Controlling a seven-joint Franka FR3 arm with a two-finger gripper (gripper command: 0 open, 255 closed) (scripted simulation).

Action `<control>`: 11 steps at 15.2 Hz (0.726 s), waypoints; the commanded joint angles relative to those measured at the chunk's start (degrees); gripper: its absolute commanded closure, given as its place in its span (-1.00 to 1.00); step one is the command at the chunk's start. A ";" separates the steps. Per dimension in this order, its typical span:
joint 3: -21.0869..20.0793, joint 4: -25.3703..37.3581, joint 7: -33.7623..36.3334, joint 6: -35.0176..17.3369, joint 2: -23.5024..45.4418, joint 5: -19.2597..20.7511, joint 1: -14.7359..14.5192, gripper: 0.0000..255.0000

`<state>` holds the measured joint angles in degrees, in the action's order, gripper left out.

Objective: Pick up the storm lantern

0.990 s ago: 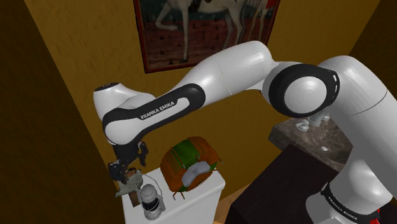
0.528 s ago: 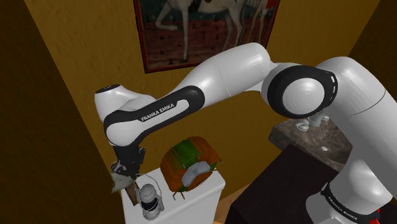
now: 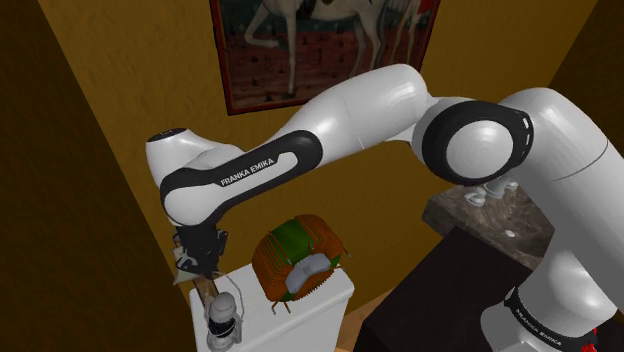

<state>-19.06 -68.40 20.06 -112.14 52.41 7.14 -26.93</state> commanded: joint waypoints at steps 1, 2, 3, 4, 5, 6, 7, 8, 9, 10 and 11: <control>-0.17 -0.35 0.06 0.69 -1.09 -0.17 0.17 1.00; -0.24 -0.24 0.09 1.19 -1.47 -0.24 0.20 1.00; -0.31 -0.10 0.11 1.69 -1.84 -0.31 0.23 1.00; -0.37 0.05 0.14 2.20 -2.21 -0.37 0.25 1.00; -0.44 0.19 0.16 2.70 -2.58 -0.44 0.28 1.00; -0.50 0.38 0.19 3.22 -2.92 -0.51 0.30 1.00; -0.56 0.59 0.21 3.76 -3.25 -0.58 0.31 1.00; -0.62 0.82 0.24 4.30 -3.58 -0.64 0.33 1.00; -0.68 1.08 0.26 4.85 -3.88 -0.70 0.33 1.00; -0.73 1.39 0.29 5.43 -4.16 -0.76 0.33 1.00; -0.79 1.68 0.32 5.99 -4.44 -0.82 0.33 1.00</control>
<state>-19.78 -67.11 20.33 -106.83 48.31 6.40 -26.59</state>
